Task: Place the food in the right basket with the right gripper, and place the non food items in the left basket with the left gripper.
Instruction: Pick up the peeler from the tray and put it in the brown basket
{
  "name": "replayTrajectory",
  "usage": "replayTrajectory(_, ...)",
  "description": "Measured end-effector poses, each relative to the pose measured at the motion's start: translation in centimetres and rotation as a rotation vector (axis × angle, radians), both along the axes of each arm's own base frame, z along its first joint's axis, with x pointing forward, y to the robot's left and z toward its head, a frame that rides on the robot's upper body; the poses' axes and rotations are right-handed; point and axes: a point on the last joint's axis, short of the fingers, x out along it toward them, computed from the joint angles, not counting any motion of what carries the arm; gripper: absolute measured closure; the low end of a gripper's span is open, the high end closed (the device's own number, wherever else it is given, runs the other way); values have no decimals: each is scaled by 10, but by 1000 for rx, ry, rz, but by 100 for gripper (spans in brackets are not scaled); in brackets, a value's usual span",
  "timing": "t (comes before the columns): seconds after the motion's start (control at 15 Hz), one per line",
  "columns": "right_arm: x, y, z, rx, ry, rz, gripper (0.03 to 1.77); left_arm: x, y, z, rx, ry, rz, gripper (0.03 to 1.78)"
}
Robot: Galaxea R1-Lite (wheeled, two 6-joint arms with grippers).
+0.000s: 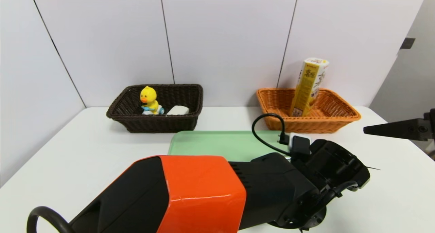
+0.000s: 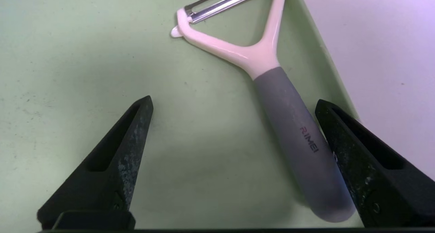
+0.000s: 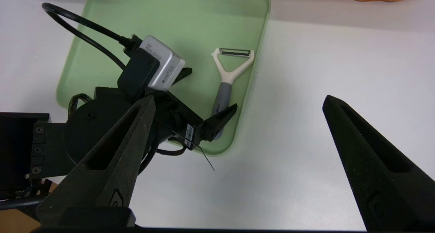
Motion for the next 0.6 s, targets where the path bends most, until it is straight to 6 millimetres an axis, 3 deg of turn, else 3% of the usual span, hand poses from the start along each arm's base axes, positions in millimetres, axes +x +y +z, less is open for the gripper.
replayTrajectory(0.47,1,0,0,0,1,0,10,4,0,-5,14,-3,14,12)
replayTrajectory(0.6,2,0,2,1,-20,-1,10,5,1,-6,15,-3,16,42)
